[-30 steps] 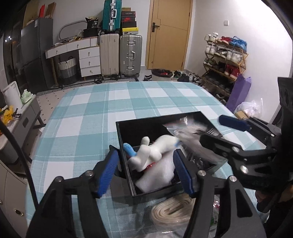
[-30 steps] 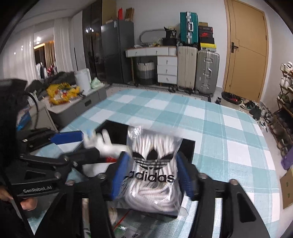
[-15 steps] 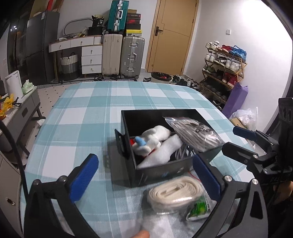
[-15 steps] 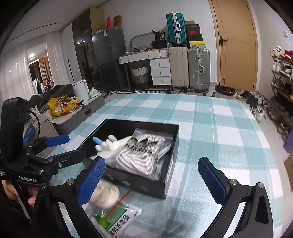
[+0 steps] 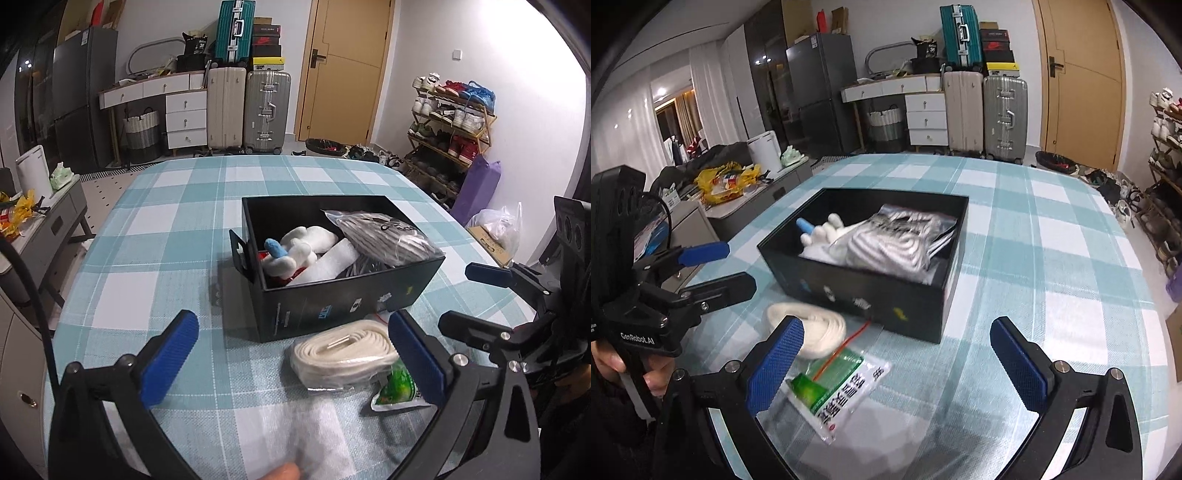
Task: Organize soft objects
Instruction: 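Open both grippers over the box and withdraw them, then move the right gripper to the green medicine packet and grasp it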
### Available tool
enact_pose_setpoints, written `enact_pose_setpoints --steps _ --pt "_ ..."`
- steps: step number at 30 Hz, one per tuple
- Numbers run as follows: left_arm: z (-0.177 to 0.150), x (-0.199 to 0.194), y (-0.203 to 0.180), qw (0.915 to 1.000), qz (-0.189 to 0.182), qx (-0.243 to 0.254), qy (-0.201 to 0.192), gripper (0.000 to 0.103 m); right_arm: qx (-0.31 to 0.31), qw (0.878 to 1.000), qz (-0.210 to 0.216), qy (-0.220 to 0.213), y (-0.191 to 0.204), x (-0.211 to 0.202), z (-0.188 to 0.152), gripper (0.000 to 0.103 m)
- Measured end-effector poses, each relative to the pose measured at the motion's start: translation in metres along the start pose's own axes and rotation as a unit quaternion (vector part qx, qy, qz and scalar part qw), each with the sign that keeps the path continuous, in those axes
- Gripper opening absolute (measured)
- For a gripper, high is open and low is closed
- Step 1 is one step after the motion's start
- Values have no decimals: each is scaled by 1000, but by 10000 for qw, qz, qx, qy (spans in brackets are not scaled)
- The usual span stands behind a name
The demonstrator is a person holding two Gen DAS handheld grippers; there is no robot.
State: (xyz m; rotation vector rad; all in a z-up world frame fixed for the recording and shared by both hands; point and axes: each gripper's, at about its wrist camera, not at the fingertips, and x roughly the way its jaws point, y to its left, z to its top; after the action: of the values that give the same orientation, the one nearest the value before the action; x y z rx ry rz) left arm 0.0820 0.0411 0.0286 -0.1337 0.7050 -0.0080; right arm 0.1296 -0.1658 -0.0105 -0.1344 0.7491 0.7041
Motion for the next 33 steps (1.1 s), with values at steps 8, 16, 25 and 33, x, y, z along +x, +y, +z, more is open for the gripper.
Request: enact_pose_setpoints --steps 8,16,25,33 --pt "-5 -3 2 10000 33 -53 -55 103 54 9989 151 435 1 12 -11 103" --pt "-20 4 0 10000 -15 50 41 103 -34 9977 210 638 6 16 -16 103" --pt "-34 8 9 9999 -57 -54 149 103 -267 9947 315 937 25 34 -25 103" --pt "-34 1 15 9998 -92 -136 118 103 -286 9933 387 1052 38 45 -29 103"
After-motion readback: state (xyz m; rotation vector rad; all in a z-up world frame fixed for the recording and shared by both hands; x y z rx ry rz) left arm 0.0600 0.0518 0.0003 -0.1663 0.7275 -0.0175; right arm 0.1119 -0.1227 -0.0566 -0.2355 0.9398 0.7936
